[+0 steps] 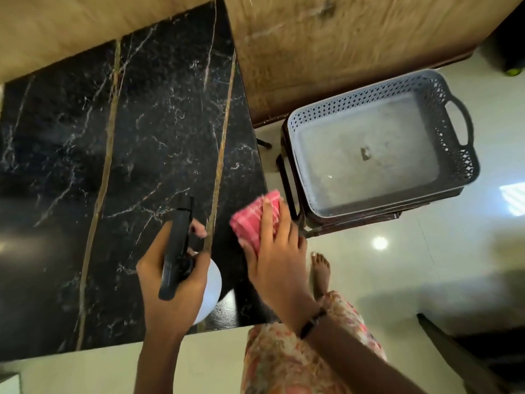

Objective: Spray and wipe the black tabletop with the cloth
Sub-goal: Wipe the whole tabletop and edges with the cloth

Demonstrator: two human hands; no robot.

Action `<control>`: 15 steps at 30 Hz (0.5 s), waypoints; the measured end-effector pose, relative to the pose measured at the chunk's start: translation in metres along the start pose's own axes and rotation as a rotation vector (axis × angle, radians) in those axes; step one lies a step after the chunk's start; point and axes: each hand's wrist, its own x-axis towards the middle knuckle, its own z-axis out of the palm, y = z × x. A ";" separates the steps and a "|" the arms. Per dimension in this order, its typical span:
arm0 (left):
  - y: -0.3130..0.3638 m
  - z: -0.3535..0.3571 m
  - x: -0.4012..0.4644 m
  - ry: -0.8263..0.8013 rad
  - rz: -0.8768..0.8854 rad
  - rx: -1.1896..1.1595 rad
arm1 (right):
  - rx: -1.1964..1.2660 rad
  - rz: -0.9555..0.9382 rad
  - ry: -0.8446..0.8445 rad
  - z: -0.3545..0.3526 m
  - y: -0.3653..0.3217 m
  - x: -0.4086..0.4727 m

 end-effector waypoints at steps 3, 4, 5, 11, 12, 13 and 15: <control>-0.002 -0.001 -0.012 0.027 0.000 -0.042 | 0.048 0.007 0.043 -0.005 -0.016 0.056; -0.001 -0.001 -0.016 0.038 -0.008 -0.055 | 0.047 0.010 0.044 -0.008 -0.021 0.074; -0.001 -0.001 -0.020 0.054 -0.015 -0.068 | 0.036 0.007 0.038 -0.012 -0.024 0.089; -0.022 -0.016 -0.045 0.074 -0.023 -0.103 | 0.076 -0.099 -0.013 -0.010 -0.003 0.045; -0.026 -0.020 -0.050 0.080 -0.016 -0.106 | 0.074 -0.099 -0.025 -0.007 0.001 0.018; -0.030 -0.025 -0.056 0.080 -0.010 -0.116 | 0.069 -0.093 -0.038 -0.005 0.005 -0.011; -0.038 -0.033 -0.064 0.072 0.003 -0.156 | 0.055 -0.062 -0.067 -0.002 0.012 -0.066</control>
